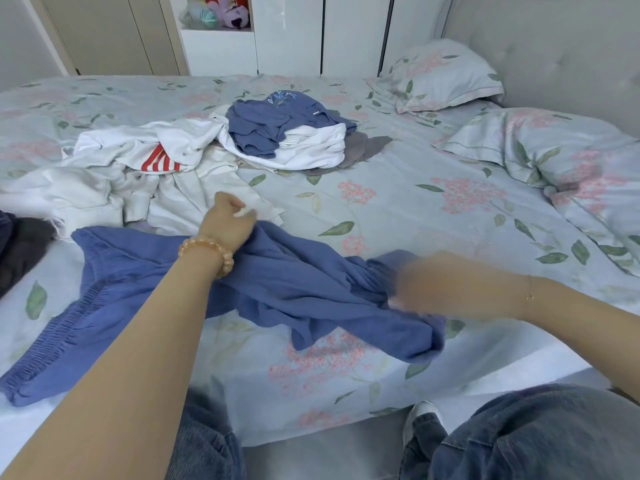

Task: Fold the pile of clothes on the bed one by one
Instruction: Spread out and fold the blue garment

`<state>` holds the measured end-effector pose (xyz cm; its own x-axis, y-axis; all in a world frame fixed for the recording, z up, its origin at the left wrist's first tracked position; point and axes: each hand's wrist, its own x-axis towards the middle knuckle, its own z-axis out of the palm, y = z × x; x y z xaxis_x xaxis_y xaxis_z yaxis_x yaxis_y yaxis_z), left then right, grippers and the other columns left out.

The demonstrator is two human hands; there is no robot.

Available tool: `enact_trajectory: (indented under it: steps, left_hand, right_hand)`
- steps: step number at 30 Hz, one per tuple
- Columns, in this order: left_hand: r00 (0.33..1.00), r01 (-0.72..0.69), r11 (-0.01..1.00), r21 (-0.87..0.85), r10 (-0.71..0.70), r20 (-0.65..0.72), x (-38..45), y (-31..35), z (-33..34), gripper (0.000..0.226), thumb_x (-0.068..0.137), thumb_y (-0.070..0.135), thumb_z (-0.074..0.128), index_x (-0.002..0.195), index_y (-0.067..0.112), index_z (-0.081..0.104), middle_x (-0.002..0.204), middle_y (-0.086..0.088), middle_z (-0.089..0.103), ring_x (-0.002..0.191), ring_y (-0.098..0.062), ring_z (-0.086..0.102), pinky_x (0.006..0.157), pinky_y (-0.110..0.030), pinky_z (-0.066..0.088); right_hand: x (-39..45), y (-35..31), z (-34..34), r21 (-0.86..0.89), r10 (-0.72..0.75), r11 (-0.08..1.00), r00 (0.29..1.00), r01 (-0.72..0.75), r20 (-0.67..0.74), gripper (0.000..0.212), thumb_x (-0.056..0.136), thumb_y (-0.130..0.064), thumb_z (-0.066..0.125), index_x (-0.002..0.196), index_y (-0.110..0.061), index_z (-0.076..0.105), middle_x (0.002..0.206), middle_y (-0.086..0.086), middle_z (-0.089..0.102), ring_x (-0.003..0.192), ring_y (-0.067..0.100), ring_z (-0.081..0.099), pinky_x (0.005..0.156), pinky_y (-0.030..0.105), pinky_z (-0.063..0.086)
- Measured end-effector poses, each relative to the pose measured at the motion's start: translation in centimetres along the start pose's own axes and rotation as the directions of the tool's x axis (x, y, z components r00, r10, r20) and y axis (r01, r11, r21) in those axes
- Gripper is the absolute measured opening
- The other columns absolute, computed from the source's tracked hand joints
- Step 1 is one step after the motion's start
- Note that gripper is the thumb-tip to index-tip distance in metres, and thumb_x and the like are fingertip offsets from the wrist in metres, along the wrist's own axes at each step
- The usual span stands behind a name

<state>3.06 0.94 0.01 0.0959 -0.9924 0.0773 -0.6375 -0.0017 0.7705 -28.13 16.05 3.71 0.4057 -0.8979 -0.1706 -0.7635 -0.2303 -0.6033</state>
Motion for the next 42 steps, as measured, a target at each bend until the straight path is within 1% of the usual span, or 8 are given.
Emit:
enact_trajectory:
  steps: [3,8,14,23,29,33,38,42]
  left_hand:
    - [0.895,-0.427,0.892,0.146,0.394,0.21,-1.7,1.8,1.1,0.051,0.075,0.055,0.062,0.118,0.03,0.05,0.123,0.007,0.055,0.109,-0.012,0.052,0.101,-0.036,0.038]
    - [0.721,-0.507,0.849,0.149,0.323,0.613,-2.6,2.4,5.0,0.035,0.08,0.047,0.071,0.108,0.026,0.065,0.103,0.008,0.065,0.098,-0.013,0.059,0.092,-0.033,0.046]
    - [0.945,-0.282,0.953,0.11,0.256,0.205,-1.0,3.6,5.7,0.035,0.094,0.036,0.056,0.07,0.01,0.056,0.063,0.002,0.048,0.068,-0.019,0.047,0.068,-0.033,0.04]
    - [0.994,-0.05,0.997,-0.056,0.044,-0.098,0.4,5.0,6.4,0.034,0.1,0.028,0.041,0.071,0.011,0.045,0.08,-0.01,0.056,0.072,-0.03,0.059,0.068,-0.034,0.046]
    - [0.994,0.057,0.975,-0.214,-0.076,-0.083,0.7,4.8,7.1,0.036,0.102,0.024,0.038,0.068,0.014,0.039,0.071,-0.006,0.056,0.053,-0.014,0.059,0.044,-0.017,0.044]
    - [0.992,0.1,0.972,-0.212,-0.113,-0.053,1.8,4.1,7.7,0.031,0.101,0.022,0.038,0.077,0.006,0.049,0.077,-0.006,0.054,0.069,-0.023,0.058,0.069,-0.027,0.048]
    - [0.96,-0.062,0.997,-0.056,0.075,0.269,1.8,4.5,8.5,0.024,0.087,0.028,0.065,0.1,0.013,0.052,0.095,-0.002,0.054,0.092,-0.021,0.052,0.079,-0.036,0.047]
    - [0.867,-0.342,0.914,0.22,0.217,0.448,1.5,4.0,9.7,0.057,0.081,0.032,0.074,0.131,0.021,0.049,0.133,-0.008,0.051,0.12,-0.027,0.05,0.102,-0.039,0.041]
  right_hand:
    - [2.6,1.9,-0.6,-0.376,-0.029,0.927,0.992,-0.019,-0.122,0.048,0.083,-0.05,0.067,0.123,-0.027,0.054,0.118,-0.011,0.054,0.101,0.007,0.052,0.088,0.029,0.045]
    - [3.3,4.5,-0.7,-0.456,0.1,0.876,0.985,-0.155,-0.143,0.034,0.088,-0.018,0.064,0.12,-0.016,0.054,0.116,0.006,0.058,0.1,0.027,0.055,0.082,0.035,0.043]
    - [-0.7,3.4,-3.1,-0.491,-0.107,0.864,0.912,-0.111,-0.395,0.013,0.085,-0.008,0.066,0.096,-0.013,0.061,0.089,0.003,0.061,0.078,0.027,0.057,0.066,0.037,0.043]
    - [-1.7,3.2,-4.3,-0.312,-0.006,0.913,0.754,-0.264,-0.657,0.019,0.086,-0.009,0.065,0.076,-0.013,0.05,0.066,0.007,0.057,0.062,0.031,0.053,0.054,0.035,0.038]
    - [-1.7,6.7,-4.2,-0.294,0.3,0.801,0.776,-0.521,-0.555,0.019,0.083,0.002,0.047,0.081,-0.016,0.042,0.087,0.018,0.065,0.074,0.036,0.063,0.065,0.042,0.052]
    - [-0.7,8.2,-4.0,-0.237,0.387,0.766,0.723,-0.598,-0.572,0.031,0.086,-0.001,0.049,0.114,-0.014,0.054,0.11,0.01,0.063,0.089,0.031,0.058,0.073,0.033,0.045]
    - [1.3,6.1,-0.7,-0.049,0.269,0.94,0.822,-0.338,-0.502,0.043,0.088,-0.046,0.063,0.122,-0.024,0.048,0.11,-0.003,0.05,0.089,0.019,0.054,0.077,0.031,0.042]
    - [2.1,6.1,1.0,-0.397,0.124,0.897,0.973,-0.194,-0.193,0.041,0.088,-0.021,0.065,0.126,-0.016,0.052,0.105,0.003,0.047,0.091,0.023,0.048,0.077,0.031,0.037]
